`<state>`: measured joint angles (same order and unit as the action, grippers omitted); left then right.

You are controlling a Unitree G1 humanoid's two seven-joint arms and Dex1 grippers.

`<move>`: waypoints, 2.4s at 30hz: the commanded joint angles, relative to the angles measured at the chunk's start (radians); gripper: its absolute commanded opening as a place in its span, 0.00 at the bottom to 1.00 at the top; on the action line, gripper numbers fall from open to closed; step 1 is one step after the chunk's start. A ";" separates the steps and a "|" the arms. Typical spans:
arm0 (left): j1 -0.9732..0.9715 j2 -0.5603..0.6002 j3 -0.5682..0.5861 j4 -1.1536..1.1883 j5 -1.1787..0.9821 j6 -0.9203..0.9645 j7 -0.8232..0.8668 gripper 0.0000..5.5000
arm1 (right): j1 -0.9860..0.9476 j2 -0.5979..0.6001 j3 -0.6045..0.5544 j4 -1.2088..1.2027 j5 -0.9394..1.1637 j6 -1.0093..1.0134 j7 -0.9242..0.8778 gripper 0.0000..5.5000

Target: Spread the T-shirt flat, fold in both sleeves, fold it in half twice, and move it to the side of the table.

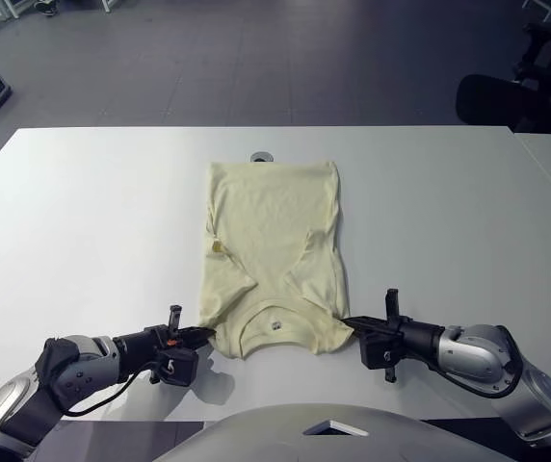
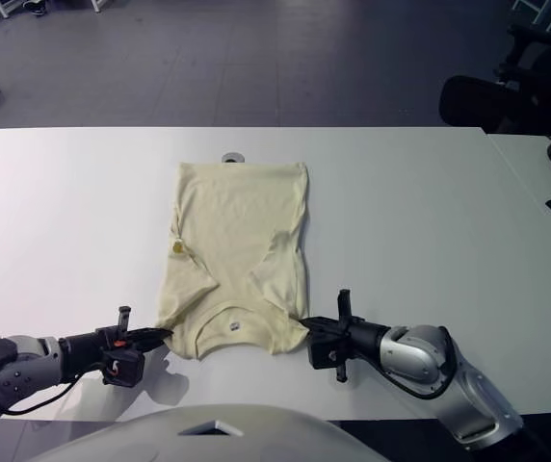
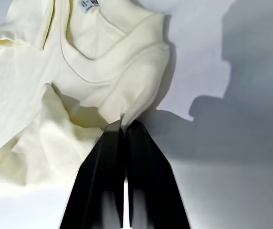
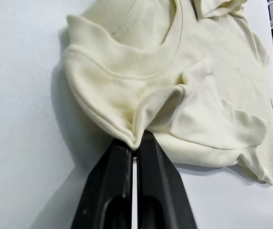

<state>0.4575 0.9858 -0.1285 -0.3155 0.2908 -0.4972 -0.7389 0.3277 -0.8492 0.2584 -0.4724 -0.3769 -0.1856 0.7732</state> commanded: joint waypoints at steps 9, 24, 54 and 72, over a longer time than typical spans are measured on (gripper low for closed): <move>0.117 0.104 -0.058 -0.264 -0.198 0.285 -0.271 0.00 | 0.098 -0.129 -0.073 -0.142 0.232 0.148 0.210 0.00; 0.129 0.166 0.007 -0.398 -0.444 0.518 -0.421 0.00 | 0.160 -0.300 -0.140 -0.300 0.472 0.407 0.428 0.00; -0.798 -0.041 -0.094 0.131 -0.808 0.987 -0.690 0.00 | -0.872 0.006 0.055 0.403 0.739 0.745 0.563 0.00; -1.182 -0.261 -0.104 0.848 -0.540 0.718 -0.715 0.00 | -1.283 0.333 0.088 1.237 0.467 0.417 0.531 0.00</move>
<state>-0.6845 0.7472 -0.2566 0.4775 -0.2737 0.2454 -1.4819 -0.9023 -0.5476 0.3595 0.6747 0.1193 0.2683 1.3213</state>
